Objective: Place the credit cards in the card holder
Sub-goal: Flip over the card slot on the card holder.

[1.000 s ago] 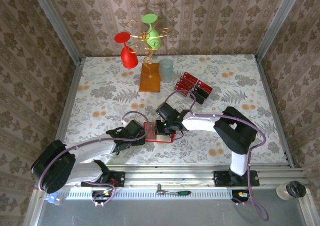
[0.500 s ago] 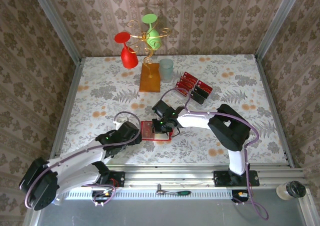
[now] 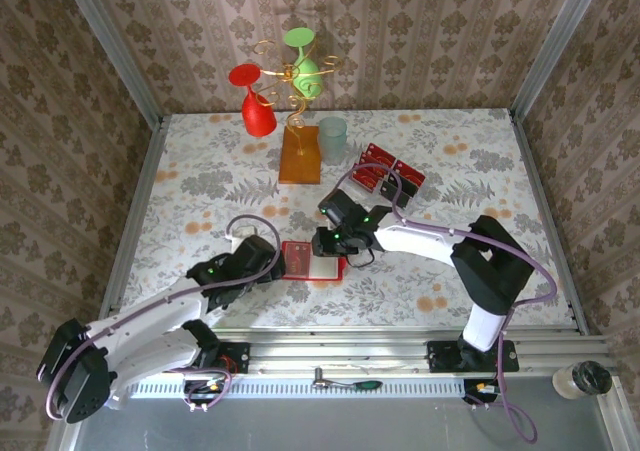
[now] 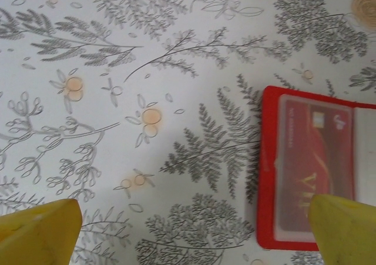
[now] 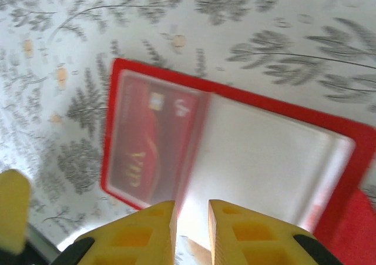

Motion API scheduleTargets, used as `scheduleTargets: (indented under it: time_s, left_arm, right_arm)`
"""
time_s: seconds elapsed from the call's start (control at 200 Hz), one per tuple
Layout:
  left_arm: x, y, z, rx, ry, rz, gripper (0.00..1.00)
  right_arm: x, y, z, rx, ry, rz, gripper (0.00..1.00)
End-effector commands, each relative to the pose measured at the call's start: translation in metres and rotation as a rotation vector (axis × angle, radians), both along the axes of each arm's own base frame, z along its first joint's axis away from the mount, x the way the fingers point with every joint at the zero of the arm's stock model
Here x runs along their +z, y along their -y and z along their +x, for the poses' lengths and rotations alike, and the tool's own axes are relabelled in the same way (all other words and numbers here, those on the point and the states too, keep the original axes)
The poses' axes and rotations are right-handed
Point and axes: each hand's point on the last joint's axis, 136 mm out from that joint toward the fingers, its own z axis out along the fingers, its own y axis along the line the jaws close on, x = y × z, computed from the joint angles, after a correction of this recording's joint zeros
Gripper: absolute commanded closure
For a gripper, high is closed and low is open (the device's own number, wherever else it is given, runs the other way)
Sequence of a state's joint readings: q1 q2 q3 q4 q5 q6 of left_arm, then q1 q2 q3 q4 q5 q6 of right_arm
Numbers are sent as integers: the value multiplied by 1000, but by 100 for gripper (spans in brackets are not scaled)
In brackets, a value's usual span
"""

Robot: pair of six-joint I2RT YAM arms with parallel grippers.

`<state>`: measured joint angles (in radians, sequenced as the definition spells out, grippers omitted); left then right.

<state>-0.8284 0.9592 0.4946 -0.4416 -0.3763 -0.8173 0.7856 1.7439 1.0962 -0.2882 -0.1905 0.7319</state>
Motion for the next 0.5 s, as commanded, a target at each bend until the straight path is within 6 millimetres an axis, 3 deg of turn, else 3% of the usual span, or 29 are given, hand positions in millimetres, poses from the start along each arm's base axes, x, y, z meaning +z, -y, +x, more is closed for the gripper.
scheduleTargets:
  time_s: [0.0,0.17,0.495]
  left_arm:
    - [14,19,11,-40,15,-36,0]
    - [18,42,17,-75,16,-38,0]
    - [9,73,17,-116,-15,-32,0]
  right_arm:
    - [-8,23,-1,-31,-8,-46,77]
    - [-15,31,3,-41,-16,-55,77]
    - [-27,23,11,-24,-36,-45,79]
